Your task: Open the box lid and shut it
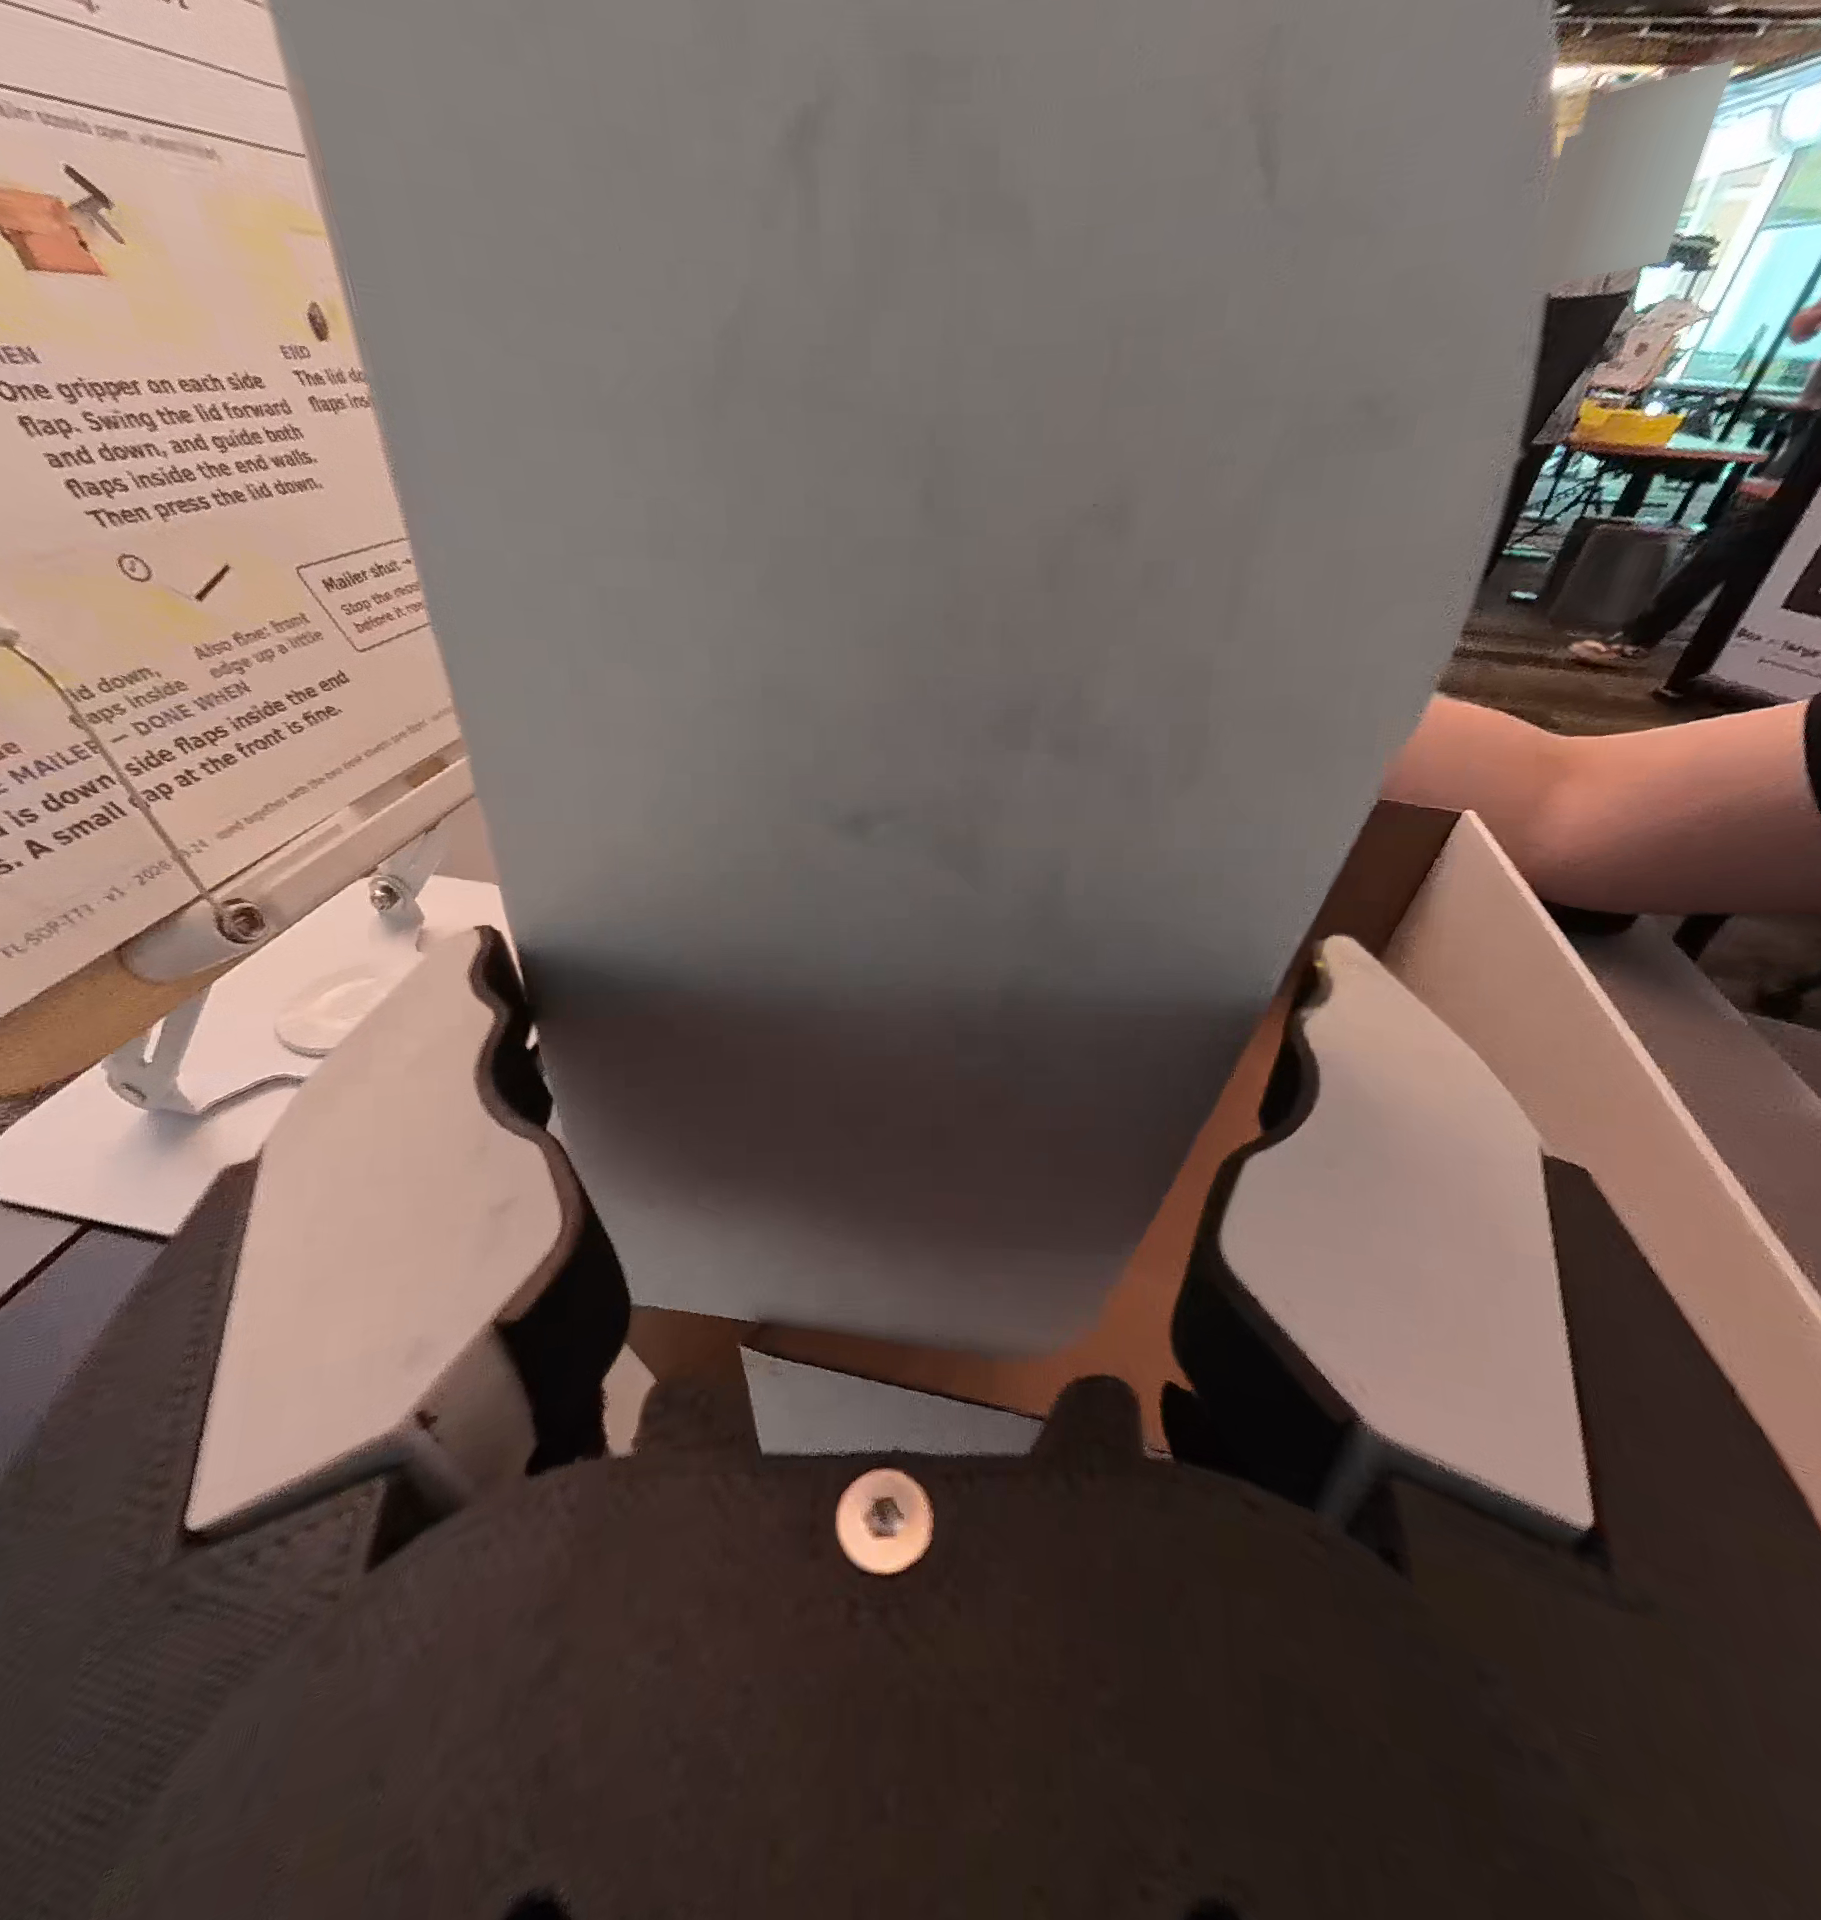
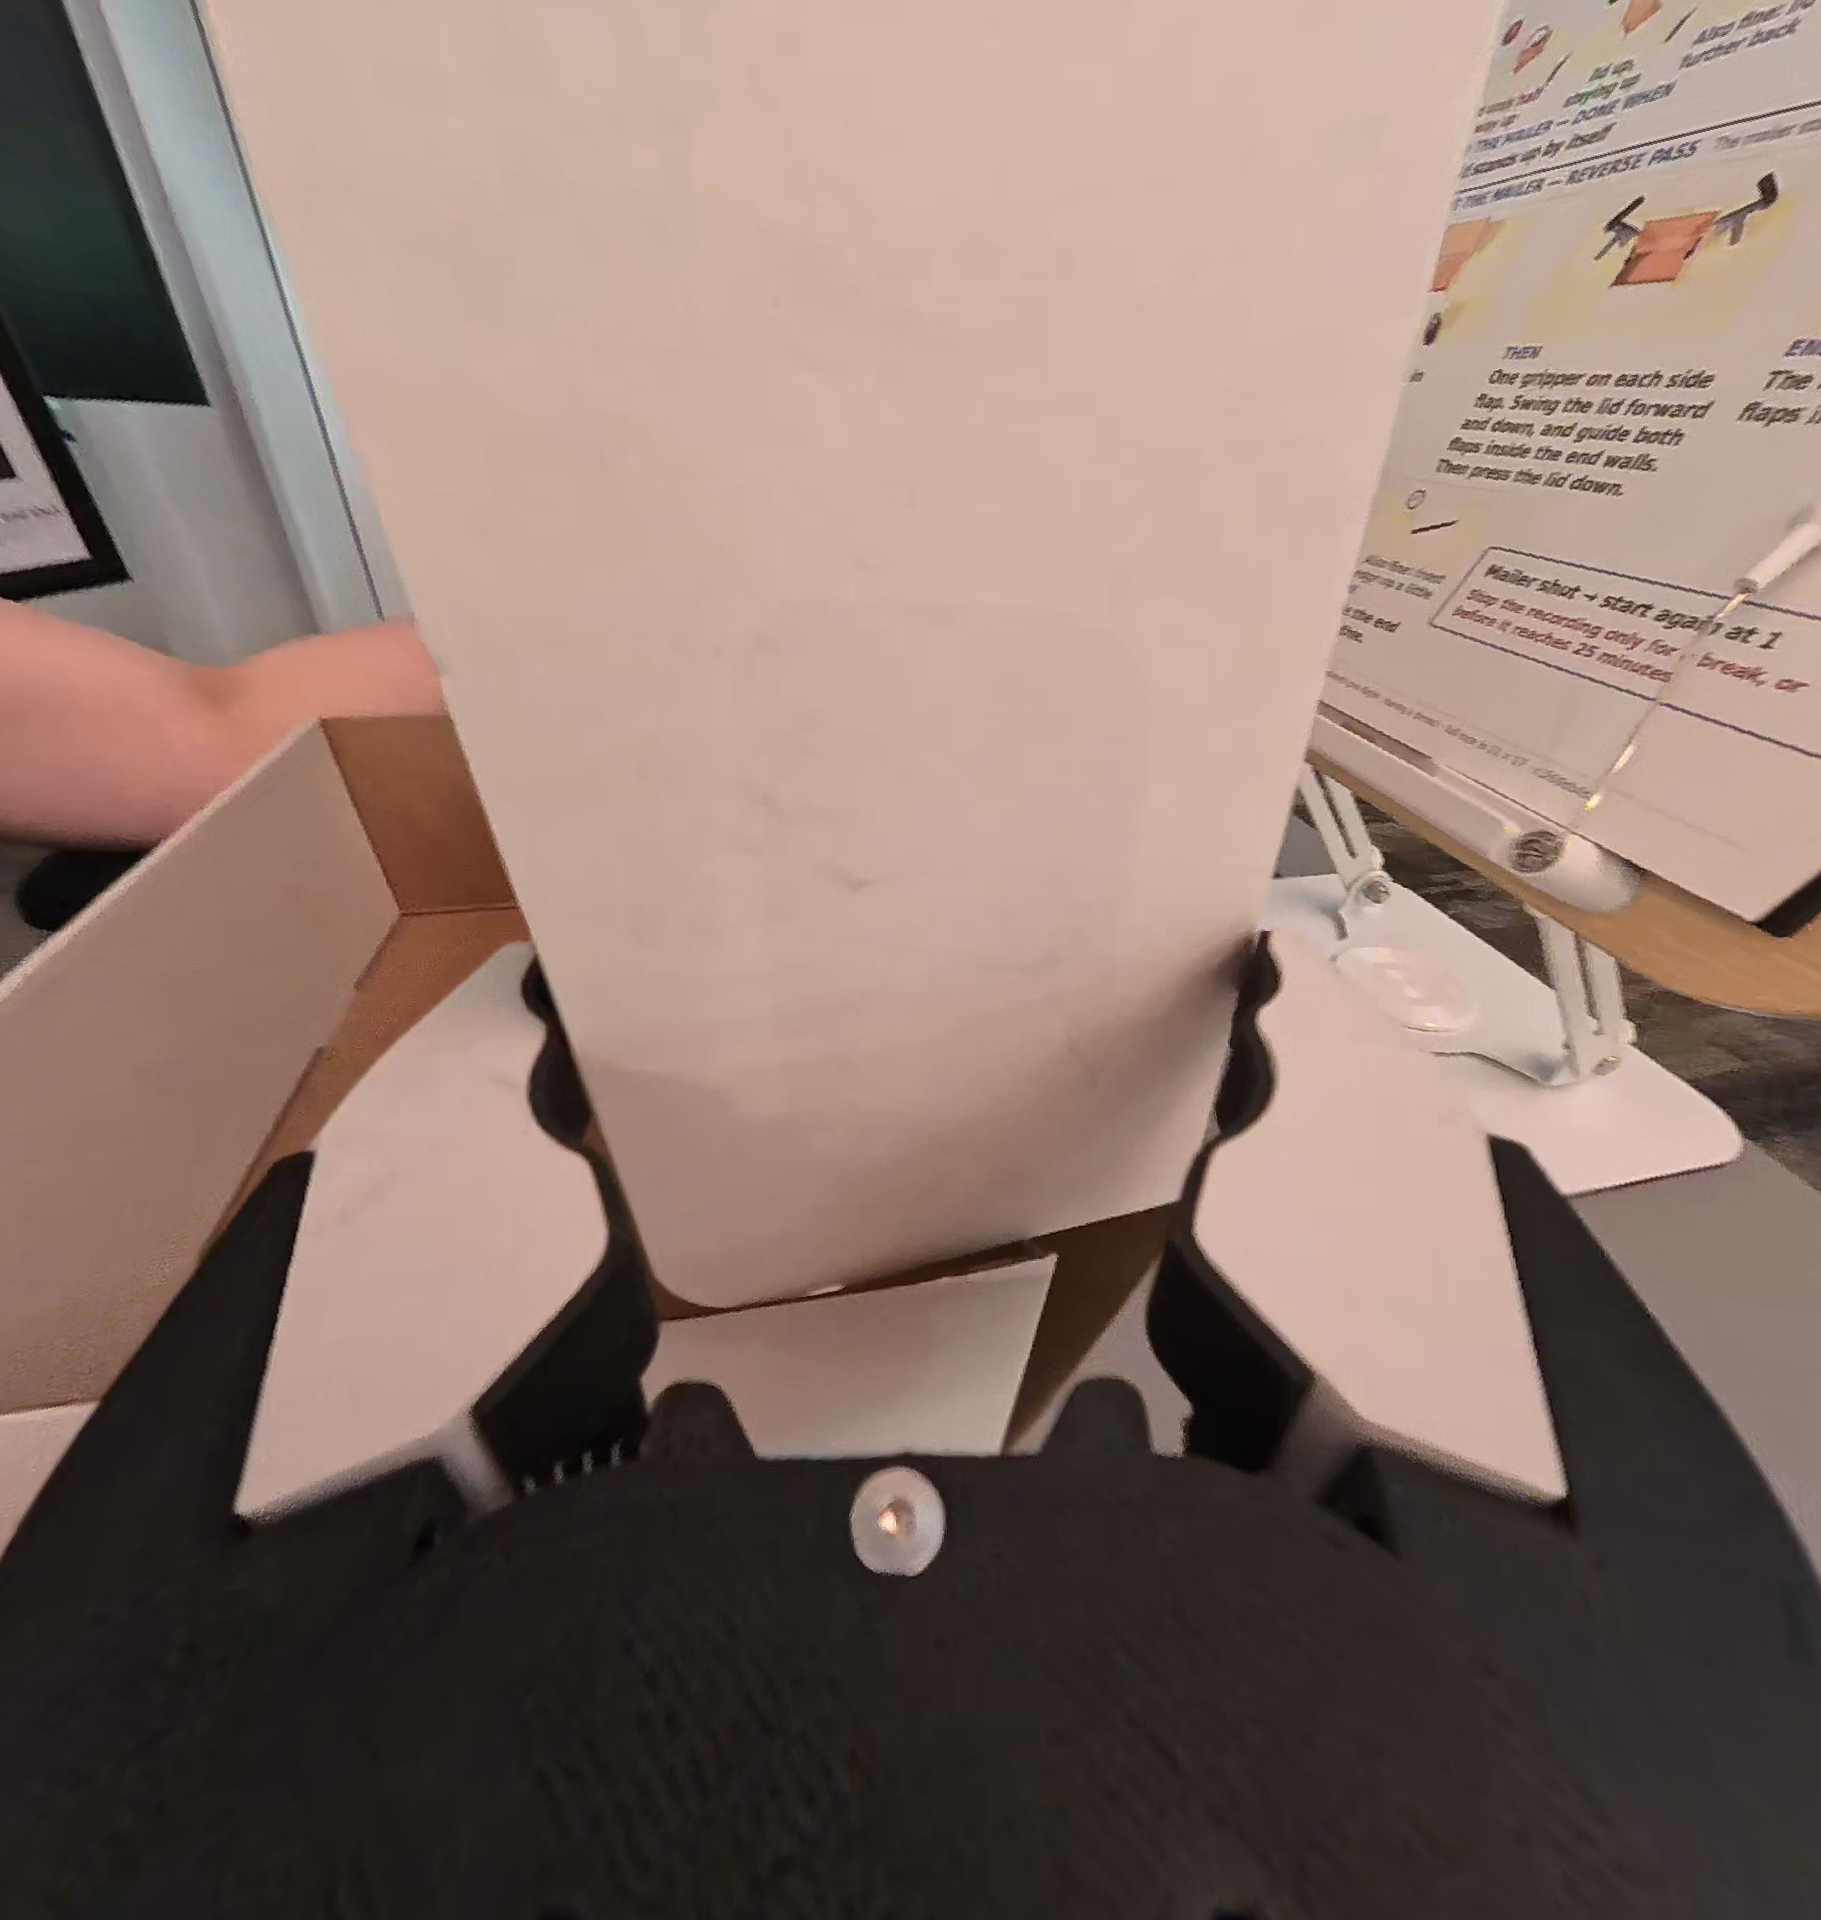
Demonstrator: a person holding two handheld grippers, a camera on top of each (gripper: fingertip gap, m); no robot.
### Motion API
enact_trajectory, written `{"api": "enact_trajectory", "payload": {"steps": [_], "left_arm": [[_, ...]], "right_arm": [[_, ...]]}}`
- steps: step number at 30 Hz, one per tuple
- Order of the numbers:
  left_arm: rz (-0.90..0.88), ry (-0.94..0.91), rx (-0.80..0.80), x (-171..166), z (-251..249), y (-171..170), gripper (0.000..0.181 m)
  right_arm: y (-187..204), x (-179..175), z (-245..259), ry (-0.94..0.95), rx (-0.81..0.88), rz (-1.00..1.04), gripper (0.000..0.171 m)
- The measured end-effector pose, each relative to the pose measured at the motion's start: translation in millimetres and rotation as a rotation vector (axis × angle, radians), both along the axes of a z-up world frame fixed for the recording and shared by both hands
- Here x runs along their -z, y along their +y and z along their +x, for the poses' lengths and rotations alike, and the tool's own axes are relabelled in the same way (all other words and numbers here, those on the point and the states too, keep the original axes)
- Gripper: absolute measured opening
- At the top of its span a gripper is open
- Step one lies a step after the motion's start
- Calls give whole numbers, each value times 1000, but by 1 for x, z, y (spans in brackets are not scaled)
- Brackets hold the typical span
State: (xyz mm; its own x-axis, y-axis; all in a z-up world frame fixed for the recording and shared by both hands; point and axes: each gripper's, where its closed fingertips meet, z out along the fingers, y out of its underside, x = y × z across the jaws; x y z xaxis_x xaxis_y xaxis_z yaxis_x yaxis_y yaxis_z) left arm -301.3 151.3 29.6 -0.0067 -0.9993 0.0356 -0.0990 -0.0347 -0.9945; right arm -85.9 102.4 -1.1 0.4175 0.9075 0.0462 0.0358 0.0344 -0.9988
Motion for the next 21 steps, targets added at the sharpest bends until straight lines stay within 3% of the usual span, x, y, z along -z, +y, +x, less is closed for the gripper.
{"api": "enact_trajectory", "payload": {"steps": [2,11,17,21], "left_arm": [[13,-5,3,0,-1,0,126],[-78,-61,66,5,-18,-2,134],[-222,-107,101,41,-27,12,137],[-328,-107,201,58,-27,2,136]], "right_arm": [[2,2,1,-25,19,6,119],[1,13,4,-28,18,-48,125],[0,44,20,85,-93,-232,133],[-1,68,13,73,-196,-367,133]]}}
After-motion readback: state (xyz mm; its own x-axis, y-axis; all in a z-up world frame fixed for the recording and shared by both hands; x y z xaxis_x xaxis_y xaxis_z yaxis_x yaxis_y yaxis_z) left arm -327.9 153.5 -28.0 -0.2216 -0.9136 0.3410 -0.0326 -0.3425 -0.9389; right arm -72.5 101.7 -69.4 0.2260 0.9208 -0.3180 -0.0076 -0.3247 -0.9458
